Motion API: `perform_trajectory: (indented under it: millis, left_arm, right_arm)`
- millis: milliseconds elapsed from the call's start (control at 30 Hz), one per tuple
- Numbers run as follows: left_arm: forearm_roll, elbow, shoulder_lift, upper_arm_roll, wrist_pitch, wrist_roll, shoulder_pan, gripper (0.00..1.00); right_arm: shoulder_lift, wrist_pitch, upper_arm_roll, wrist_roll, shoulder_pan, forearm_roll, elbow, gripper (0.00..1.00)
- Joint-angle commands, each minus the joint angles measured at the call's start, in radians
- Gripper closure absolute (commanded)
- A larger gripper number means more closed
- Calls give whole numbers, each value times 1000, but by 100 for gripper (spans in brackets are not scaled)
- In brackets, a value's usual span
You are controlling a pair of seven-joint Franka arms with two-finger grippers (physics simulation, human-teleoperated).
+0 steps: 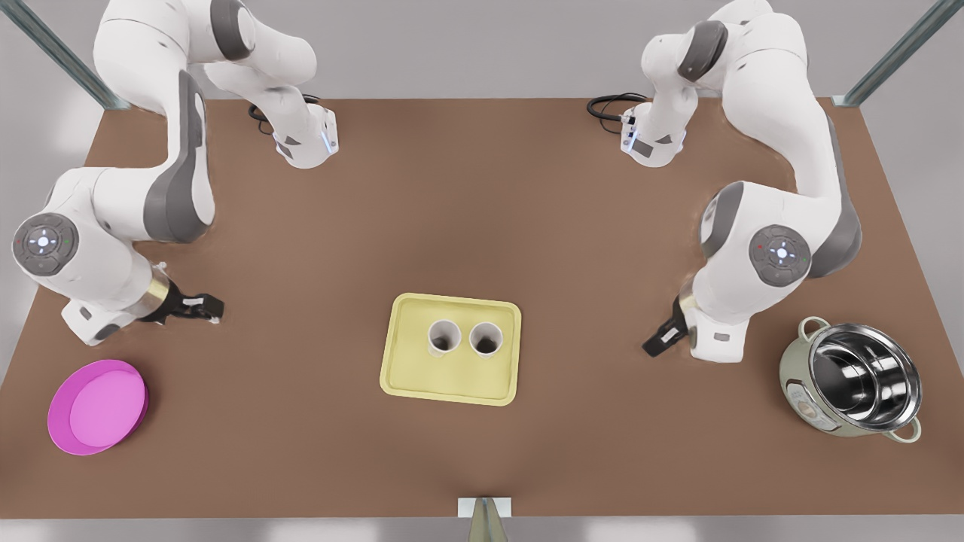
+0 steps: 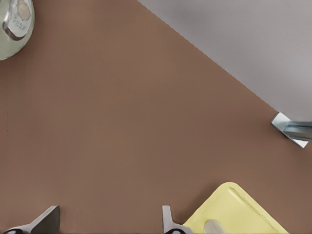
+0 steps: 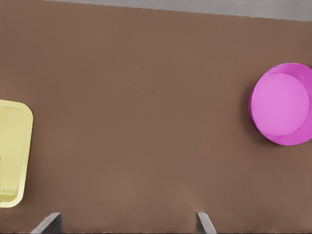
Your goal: Use both arms to respectively pick up the white IKEA cups from the middle-left and middle-right positions, then place the white IKEA cups onto the middle-middle tray, ensuring that the cups remain upright and do not tip over
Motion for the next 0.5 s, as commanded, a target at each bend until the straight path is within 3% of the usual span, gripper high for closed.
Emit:
perform_trajectory:
  millis: [0, 33, 67, 100, 467]
  left_arm:
    - [70, 16, -49, -2, -342, 843, 46, 0]
    - [89, -51, -117, 2, -329, 947, 43, 0]
    - [122, -293, -285, 73, -162, 1094, -4, 0]
    - [81, -318, -319, 82, -145, 1089, -4, 0]
    - [29, -312, -302, 82, -128, 969, -9, 0]
  right_arm:
    - [-91, -168, -1, -40, -9, -34, -57, 0]
    - [-121, -168, -1, -40, -23, -31, -94, 0]
    - [-144, -176, -2, -40, -40, -27, -122, 0]
    - [-160, -187, -4, -39, -49, -27, -143, 0]
    - [-151, -182, -10, -37, -63, -19, -165, 0]
